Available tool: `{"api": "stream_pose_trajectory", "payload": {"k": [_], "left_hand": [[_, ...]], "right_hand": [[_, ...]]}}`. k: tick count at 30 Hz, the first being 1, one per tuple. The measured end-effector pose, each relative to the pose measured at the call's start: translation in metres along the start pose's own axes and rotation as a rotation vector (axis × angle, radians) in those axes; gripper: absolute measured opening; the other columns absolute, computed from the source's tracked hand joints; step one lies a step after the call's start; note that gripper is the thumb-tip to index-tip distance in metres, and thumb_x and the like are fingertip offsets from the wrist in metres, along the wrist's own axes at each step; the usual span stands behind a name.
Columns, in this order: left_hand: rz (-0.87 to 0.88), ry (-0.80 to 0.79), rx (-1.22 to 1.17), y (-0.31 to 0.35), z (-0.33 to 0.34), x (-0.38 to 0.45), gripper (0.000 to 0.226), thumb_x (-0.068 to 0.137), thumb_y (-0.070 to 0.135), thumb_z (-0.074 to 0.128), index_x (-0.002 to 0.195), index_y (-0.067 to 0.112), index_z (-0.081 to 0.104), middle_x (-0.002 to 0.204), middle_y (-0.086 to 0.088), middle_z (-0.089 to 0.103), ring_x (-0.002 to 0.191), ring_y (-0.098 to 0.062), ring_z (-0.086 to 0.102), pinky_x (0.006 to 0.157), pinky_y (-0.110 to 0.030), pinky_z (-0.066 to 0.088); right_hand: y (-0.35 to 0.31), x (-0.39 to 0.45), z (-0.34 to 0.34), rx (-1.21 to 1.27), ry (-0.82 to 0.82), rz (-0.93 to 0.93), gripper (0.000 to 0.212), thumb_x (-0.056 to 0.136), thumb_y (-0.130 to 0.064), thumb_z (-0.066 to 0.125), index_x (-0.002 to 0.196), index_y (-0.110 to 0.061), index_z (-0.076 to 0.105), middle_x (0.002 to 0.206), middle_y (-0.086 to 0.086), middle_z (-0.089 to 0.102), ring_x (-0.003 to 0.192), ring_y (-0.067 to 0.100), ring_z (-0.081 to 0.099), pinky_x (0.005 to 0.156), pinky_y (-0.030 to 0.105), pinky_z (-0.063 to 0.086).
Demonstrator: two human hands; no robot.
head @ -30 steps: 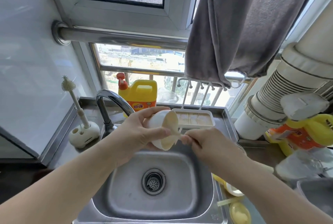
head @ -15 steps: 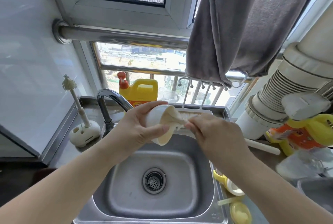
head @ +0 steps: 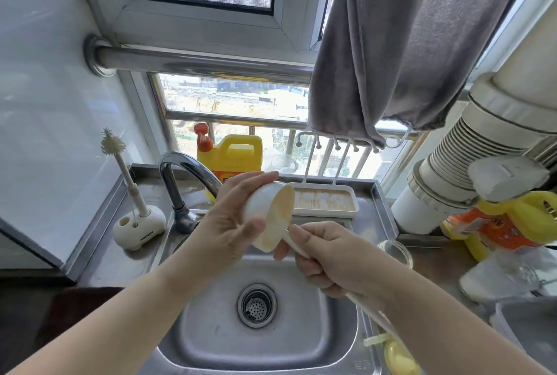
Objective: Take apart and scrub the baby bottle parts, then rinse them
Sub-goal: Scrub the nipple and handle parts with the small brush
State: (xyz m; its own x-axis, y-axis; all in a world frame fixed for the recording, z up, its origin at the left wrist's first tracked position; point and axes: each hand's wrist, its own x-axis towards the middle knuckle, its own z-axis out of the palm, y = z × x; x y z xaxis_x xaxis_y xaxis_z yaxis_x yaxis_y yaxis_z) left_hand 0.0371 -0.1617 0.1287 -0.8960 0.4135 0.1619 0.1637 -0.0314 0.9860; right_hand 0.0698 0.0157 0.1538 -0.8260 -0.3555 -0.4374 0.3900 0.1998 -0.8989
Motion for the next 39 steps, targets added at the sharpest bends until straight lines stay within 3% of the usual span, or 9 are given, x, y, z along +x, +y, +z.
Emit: {"api": "stream_pose_trajectory", "payload": {"k": [3,8,13,16,21,25,31,35,39], "left_hand": [[-0.170,-0.057,-0.270,0.006,-0.003,-0.001,0.065,0.058,0.074,0.068,0.113,0.039,0.066,0.130,-0.009,0.050,0.100,-0.019,0.063,0.074,-0.031,0.055],[-0.454,-0.021,-0.326,0.023,-0.011,0.009,0.080,0.059,0.020,0.083,0.130,0.034,0.050,0.116,-0.014,0.058,0.090,-0.028,0.070,0.073,-0.039,0.059],[-0.701,-0.233,-0.378,0.031,-0.019,0.012,0.101,0.020,0.033,0.097,0.112,0.014,0.061,0.094,-0.020,0.071,0.082,-0.037,0.069,0.048,-0.029,0.057],[-0.698,-0.169,-0.485,0.034,-0.016,0.012,0.102,0.022,0.031,0.097,0.115,0.011,0.061,0.096,-0.023,0.069,0.082,-0.039,0.069,0.050,-0.032,0.057],[-0.598,-0.107,-0.307,0.040,-0.004,0.011,0.053,0.064,0.040,0.082,0.109,0.020,0.064,0.096,-0.016,0.069,0.079,-0.029,0.071,0.057,-0.036,0.058],[-0.464,-0.098,-0.129,0.037,-0.002,0.009,0.055,0.051,0.019,0.082,0.104,0.030,0.069,0.095,-0.003,0.069,0.079,-0.021,0.071,0.061,-0.034,0.057],[-0.300,-0.136,-0.172,0.036,-0.008,0.010,0.064,0.045,0.015,0.083,0.104,0.035,0.071,0.094,0.003,0.072,0.083,-0.023,0.070,0.065,-0.030,0.057],[-0.142,-0.108,-0.040,0.035,-0.009,0.010,0.066,0.047,0.024,0.083,0.109,0.041,0.067,0.103,0.004,0.069,0.090,-0.021,0.068,0.073,-0.033,0.058],[-0.012,-0.092,0.131,0.028,-0.014,0.005,0.072,0.050,0.033,0.084,0.116,0.048,0.060,0.116,0.007,0.059,0.104,-0.016,0.061,0.084,-0.035,0.056]], "right_hand": [[0.001,-0.001,-0.006,-0.150,0.052,-0.031,0.038,0.097,-0.040,0.040,0.081,-0.017,0.066,0.049,-0.007,0.034,0.040,0.008,0.025,0.035,0.015,0.020],[-0.003,-0.009,-0.016,-0.295,0.050,-0.055,0.035,0.098,-0.035,0.041,0.085,-0.015,0.067,0.045,-0.011,0.034,0.041,0.008,0.026,0.040,0.017,0.023],[-0.004,-0.015,-0.020,-0.457,0.051,-0.102,0.032,0.099,-0.033,0.042,0.085,-0.022,0.068,0.041,-0.016,0.038,0.043,0.006,0.029,0.044,0.016,0.025],[-0.005,-0.018,-0.020,-0.515,0.068,-0.126,0.030,0.097,-0.036,0.044,0.082,-0.027,0.068,0.043,-0.013,0.035,0.046,0.009,0.028,0.046,0.019,0.024],[-0.006,-0.021,-0.018,-0.728,0.148,-0.162,0.027,0.094,-0.046,0.045,0.075,-0.039,0.063,0.056,-0.001,0.039,0.054,0.013,0.038,0.050,0.020,0.028],[-0.007,-0.023,-0.019,-0.844,0.208,-0.163,0.026,0.094,-0.047,0.045,0.089,-0.034,0.067,0.072,0.005,0.064,0.066,0.021,0.055,0.059,0.028,0.040],[-0.005,-0.021,-0.025,-1.402,0.729,-0.555,0.050,0.096,-0.050,0.023,0.080,-0.026,0.064,0.068,-0.009,0.063,0.054,0.016,0.059,0.043,0.025,0.040],[-0.001,-0.016,-0.013,-0.933,0.355,-0.283,0.042,0.096,-0.050,0.031,0.090,-0.023,0.062,0.073,-0.003,0.064,0.067,0.017,0.058,0.063,0.035,0.049],[-0.012,-0.019,-0.011,-0.274,0.027,-0.044,0.035,0.098,-0.037,0.040,0.082,-0.018,0.064,0.049,-0.006,0.035,0.042,0.012,0.027,0.040,0.022,0.024]]}}
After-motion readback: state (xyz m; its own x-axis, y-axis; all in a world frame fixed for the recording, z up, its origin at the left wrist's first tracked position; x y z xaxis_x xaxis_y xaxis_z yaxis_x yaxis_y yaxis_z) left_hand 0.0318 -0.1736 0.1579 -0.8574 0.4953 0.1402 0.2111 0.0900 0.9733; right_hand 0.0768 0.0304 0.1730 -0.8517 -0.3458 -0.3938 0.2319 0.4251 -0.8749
